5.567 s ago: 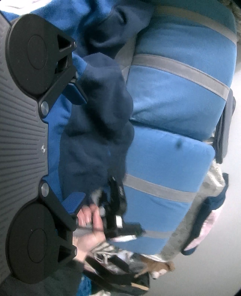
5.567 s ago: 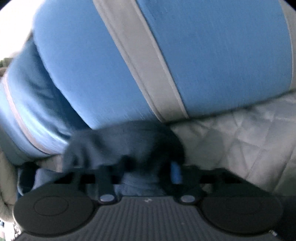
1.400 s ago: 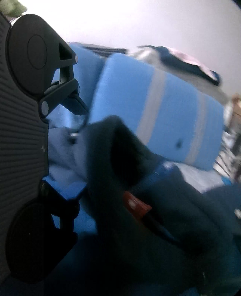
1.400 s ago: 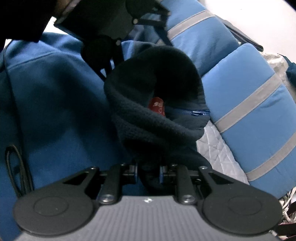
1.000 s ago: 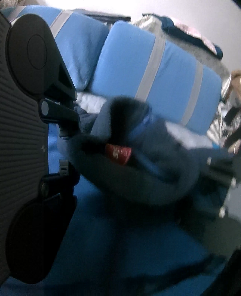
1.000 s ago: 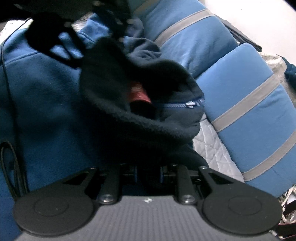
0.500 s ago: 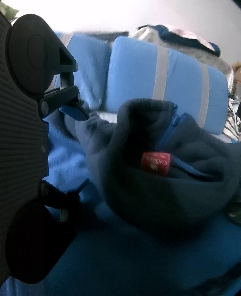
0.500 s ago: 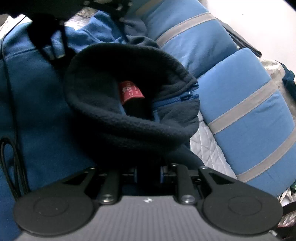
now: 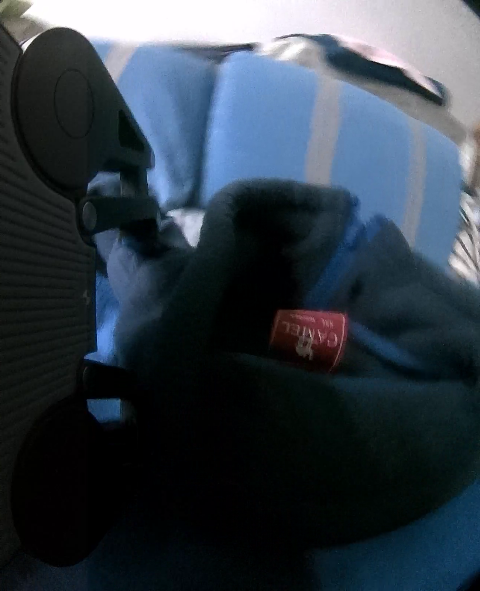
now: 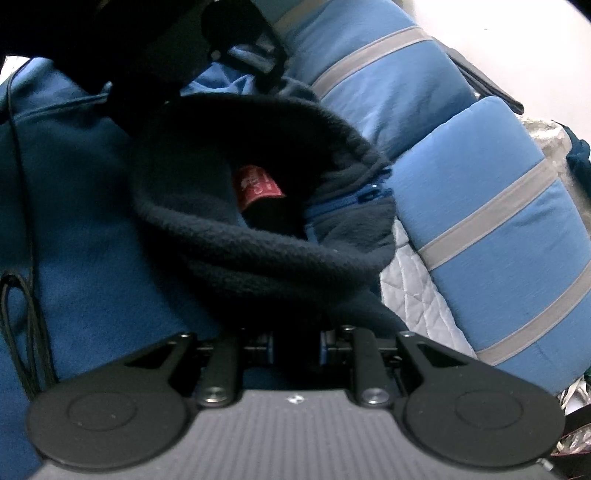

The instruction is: Fold clothes

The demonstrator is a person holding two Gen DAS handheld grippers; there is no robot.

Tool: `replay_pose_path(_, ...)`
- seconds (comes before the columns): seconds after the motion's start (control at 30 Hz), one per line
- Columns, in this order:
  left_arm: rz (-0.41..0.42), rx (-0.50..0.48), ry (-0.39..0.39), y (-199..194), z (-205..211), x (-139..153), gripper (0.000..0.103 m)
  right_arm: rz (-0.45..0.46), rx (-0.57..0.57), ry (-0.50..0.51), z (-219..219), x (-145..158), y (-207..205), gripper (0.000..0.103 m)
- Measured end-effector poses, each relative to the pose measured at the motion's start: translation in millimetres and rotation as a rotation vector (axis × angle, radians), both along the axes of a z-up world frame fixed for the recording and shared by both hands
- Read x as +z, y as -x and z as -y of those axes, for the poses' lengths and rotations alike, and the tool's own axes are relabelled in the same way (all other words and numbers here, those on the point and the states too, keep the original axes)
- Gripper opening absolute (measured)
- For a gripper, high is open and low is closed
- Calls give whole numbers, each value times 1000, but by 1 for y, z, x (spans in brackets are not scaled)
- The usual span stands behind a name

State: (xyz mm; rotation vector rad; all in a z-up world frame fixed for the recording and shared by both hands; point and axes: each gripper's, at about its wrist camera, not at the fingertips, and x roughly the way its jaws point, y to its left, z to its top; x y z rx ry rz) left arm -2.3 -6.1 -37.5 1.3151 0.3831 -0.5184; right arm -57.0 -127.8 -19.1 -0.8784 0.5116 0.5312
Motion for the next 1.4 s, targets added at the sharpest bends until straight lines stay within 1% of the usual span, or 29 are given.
replay_pose_path(0.07,-55,57,134,-6,-4,19,33,45,-14,-25,2,6,-2,21)
replay_pose_path(0.13,-86,105,297,-17,-14,37,31,101,-42,-69,6,13,-3,21)
replay_pose_path(0.27,-146,202,623,-38,-34,74,29,205,-121,-196,15,31,-14,20)
replay_pose_path(0.37,-187,274,858,-54,-47,100,29,246,-201,-308,19,46,-32,20)
replay_pose_path(0.4,-179,301,886,-60,-46,101,29,254,-225,-342,20,49,-38,20)
replay_pose_path(0.47,-152,358,931,-69,-44,102,29,267,-262,-373,20,52,-55,20)
replay_pose_path(0.53,-117,412,948,-76,-37,104,28,284,-288,-381,19,54,-72,20)
replay_pose_path(0.67,-17,489,949,-93,-24,108,27,370,-330,-364,9,60,-109,19)
replay_pose_path(0.77,126,495,913,-103,-9,115,25,434,-362,-351,1,65,-136,19)
replay_pose_path(0.8,172,497,920,-108,-7,121,24,455,-372,-347,-1,67,-146,19)
replay_pose_path(0.87,232,503,954,-117,-7,133,24,498,-393,-338,-6,71,-164,18)
replay_pose_path(0.93,286,499,965,-130,-6,137,23,547,-397,-340,-11,77,-180,18)
replay_pose_path(0.97,310,496,968,-136,-6,138,23,563,-396,-341,-12,79,-188,18)
replay_pose_path(1.03,332,488,937,-147,-2,128,23,572,-397,-341,-13,78,-205,18)
replay_pose_path(1.13,307,502,858,-170,2,96,23,537,-399,-325,-15,63,-234,18)
replay_pose_path(1.2,229,534,807,-187,1,70,23,489,-388,-283,-17,41,-248,18)
replay_pose_path(1.3,85,590,703,-214,1,32,25,352,-380,-203,-19,4,-271,19)
replay_pose_path(1.33,29,614,667,-222,1,22,30,294,-389,-189,-19,-6,-280,23)
replay_pose_path(1.37,-5,632,638,-227,1,15,35,229,-407,-170,-19,-16,-288,41)
replay_pose_path(1.4,3,629,627,-226,0,12,39,172,-428,-165,-18,-21,-295,45)
